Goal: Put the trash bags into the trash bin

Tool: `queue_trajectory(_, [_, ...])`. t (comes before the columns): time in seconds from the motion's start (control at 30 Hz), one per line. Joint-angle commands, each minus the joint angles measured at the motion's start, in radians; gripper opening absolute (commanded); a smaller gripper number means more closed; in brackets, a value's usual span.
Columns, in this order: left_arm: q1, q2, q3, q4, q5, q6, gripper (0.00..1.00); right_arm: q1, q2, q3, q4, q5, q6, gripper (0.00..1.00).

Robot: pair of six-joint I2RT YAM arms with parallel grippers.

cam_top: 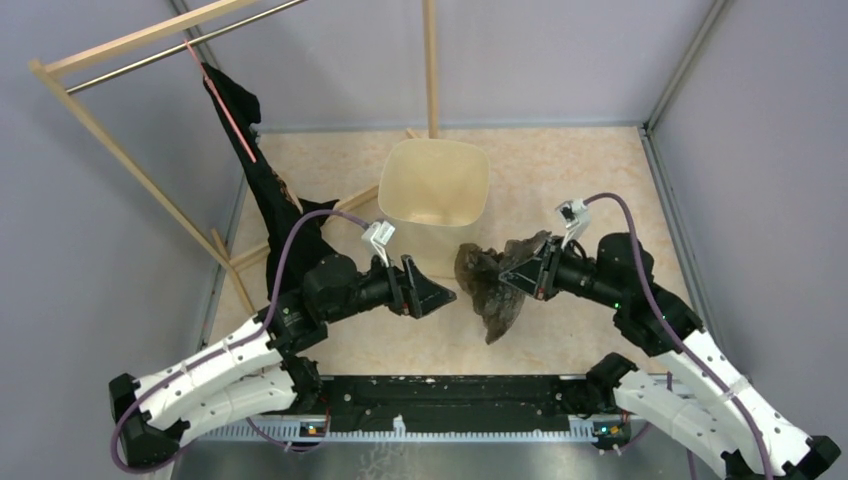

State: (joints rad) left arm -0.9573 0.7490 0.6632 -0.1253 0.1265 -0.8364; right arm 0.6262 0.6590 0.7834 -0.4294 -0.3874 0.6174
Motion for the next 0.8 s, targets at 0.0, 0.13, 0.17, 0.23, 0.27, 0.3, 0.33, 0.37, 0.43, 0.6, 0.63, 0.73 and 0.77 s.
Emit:
queue_trajectory(0.0, [0.002, 0.063, 0.089, 0.015, 0.098, 0.033, 0.98, 0.004, -0.017, -0.09, -0.044, 0.172, 0.261, 0.0])
queue_trajectory(0.13, [-0.012, 0.152, 0.181, -0.082, 0.121, 0.066, 0.98, 0.004, 0.004, -0.158, -0.021, 0.169, 0.453, 0.0])
queue_trajectory(0.17, [-0.026, 0.175, 0.206, -0.11, 0.101, 0.077, 0.98, 0.004, 0.007, -0.166, -0.021, 0.18, 0.5, 0.0])
queue_trajectory(0.23, [-0.066, 0.225, 0.257, -0.15, 0.067, 0.097, 0.98, 0.004, 0.013, -0.17, -0.036, 0.212, 0.591, 0.0])
queue_trajectory(0.27, [-0.082, 0.247, 0.277, -0.154, 0.064, 0.099, 0.98, 0.004, 0.016, -0.166, -0.047, 0.227, 0.627, 0.0])
queue_trajectory(0.3, [-0.099, 0.27, 0.302, -0.151, 0.062, 0.1, 0.98, 0.004, 0.02, -0.157, -0.057, 0.24, 0.658, 0.0])
queue_trajectory(0.33, [-0.121, 0.292, 0.321, -0.144, 0.051, 0.104, 0.98, 0.003, 0.024, -0.147, -0.067, 0.249, 0.683, 0.0])
queue_trajectory(0.37, [-0.143, 0.313, 0.342, -0.143, 0.028, 0.108, 0.98, 0.004, 0.028, -0.137, -0.078, 0.256, 0.704, 0.0])
queue_trajectory(0.43, [-0.19, 0.356, 0.391, -0.179, -0.058, 0.114, 0.98, 0.004, 0.036, -0.11, -0.101, 0.265, 0.737, 0.0])
queue_trajectory(0.6, [-0.349, 0.505, 0.524, -0.331, -0.344, 0.133, 0.98, 0.004, 0.021, -0.089, -0.156, 0.303, 0.814, 0.0])
queue_trajectory(0.63, [-0.375, 0.529, 0.542, -0.341, -0.367, 0.133, 0.98, 0.005, 0.013, -0.094, -0.154, 0.311, 0.832, 0.0])
queue_trajectory(0.73, [-0.44, 0.585, 0.566, -0.306, -0.404, 0.116, 0.98, 0.004, 0.001, -0.111, -0.124, 0.321, 0.857, 0.0])
queue_trajectory(0.77, [-0.454, 0.601, 0.57, -0.29, -0.404, 0.119, 0.98, 0.004, 0.006, -0.108, -0.123, 0.321, 0.857, 0.0])
